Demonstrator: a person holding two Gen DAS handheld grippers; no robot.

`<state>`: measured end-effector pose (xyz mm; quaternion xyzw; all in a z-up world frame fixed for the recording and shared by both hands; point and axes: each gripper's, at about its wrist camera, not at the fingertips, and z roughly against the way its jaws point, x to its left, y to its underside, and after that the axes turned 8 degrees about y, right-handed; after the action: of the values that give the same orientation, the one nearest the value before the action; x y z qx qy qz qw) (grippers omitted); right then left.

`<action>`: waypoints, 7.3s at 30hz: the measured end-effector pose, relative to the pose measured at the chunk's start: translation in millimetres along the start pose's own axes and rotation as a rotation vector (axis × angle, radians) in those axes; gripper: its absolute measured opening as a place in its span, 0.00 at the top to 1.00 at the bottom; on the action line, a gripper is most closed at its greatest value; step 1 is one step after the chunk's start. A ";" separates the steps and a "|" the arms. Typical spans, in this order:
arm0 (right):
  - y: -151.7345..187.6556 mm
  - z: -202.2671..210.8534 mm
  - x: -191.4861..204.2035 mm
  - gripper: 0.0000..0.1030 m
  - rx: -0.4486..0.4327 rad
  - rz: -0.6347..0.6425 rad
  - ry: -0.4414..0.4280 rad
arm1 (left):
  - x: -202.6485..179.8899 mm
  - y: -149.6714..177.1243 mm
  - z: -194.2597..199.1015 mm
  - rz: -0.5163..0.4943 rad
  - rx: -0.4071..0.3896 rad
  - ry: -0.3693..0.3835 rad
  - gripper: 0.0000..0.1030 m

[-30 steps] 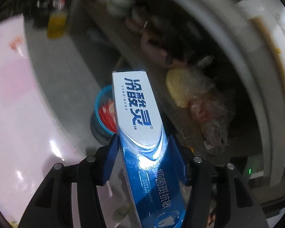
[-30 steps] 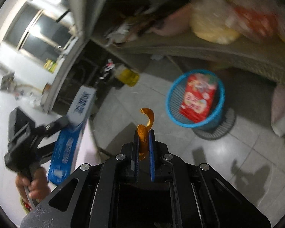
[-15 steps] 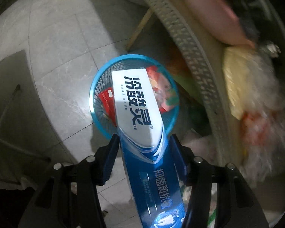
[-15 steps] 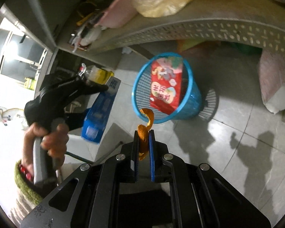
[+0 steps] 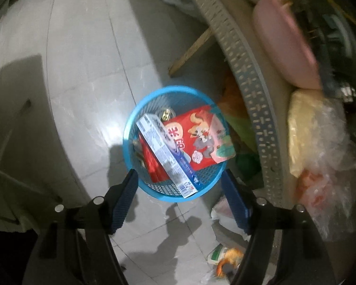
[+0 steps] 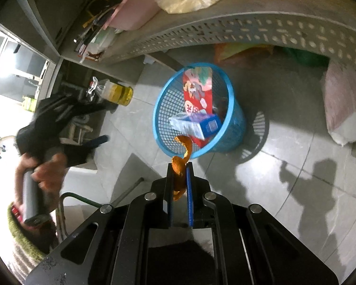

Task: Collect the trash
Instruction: 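Open the right tool over the wastebasket to drop the orange peel, then swing both tools back toward the green bottle and pink sponge on the table, then close the right tool on the green bottle while left closes on the pink sponge, then lift the green bottle with the right tool while left lifts the pink sponge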

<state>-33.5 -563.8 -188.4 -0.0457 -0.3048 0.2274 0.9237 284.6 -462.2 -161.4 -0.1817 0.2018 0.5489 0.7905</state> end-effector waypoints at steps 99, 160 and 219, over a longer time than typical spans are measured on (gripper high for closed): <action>245.5 9.6 429.4 0.08 0.123 1.302 -0.403 | 379.3 334.4 427.7 0.330 -0.842 -0.289 0.05; 210.4 -3.2 328.8 0.41 0.174 1.033 -0.159 | 358.5 173.2 357.1 0.028 -0.381 -0.326 0.22; 210.1 -22.5 329.9 0.35 0.341 1.033 -0.046 | 260.2 312.1 296.9 -0.135 -0.450 -0.436 0.22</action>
<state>131.7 -227.3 -74.5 -0.0339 -0.2214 0.6989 0.6792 108.5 -1.0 -63.7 -0.2431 -0.1114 0.5519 0.7899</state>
